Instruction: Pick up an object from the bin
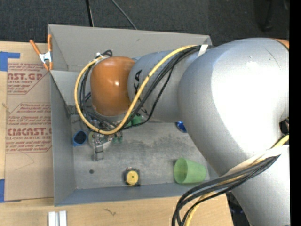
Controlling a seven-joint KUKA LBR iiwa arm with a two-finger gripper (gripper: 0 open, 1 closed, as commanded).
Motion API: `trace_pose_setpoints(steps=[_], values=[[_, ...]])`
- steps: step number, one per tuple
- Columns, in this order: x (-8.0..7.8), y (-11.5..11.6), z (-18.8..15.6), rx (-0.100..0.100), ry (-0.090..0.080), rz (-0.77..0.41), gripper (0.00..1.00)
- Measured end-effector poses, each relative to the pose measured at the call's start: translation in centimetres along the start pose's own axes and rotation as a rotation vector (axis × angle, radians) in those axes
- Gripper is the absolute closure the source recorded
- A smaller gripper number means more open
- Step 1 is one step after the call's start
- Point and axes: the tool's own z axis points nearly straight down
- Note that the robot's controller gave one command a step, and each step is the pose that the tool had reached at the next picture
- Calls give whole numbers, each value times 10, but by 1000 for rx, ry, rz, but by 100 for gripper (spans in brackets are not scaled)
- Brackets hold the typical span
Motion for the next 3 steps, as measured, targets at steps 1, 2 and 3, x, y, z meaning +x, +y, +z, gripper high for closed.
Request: trace_pose_setpoints(steps=[1, 2, 3], values=[[-9, 15, -3, -1, -5, -113, 0], [-9, 15, -4, -2, -5, -113, 100], [21, -46, -209, 2, -12, -437, 100]])
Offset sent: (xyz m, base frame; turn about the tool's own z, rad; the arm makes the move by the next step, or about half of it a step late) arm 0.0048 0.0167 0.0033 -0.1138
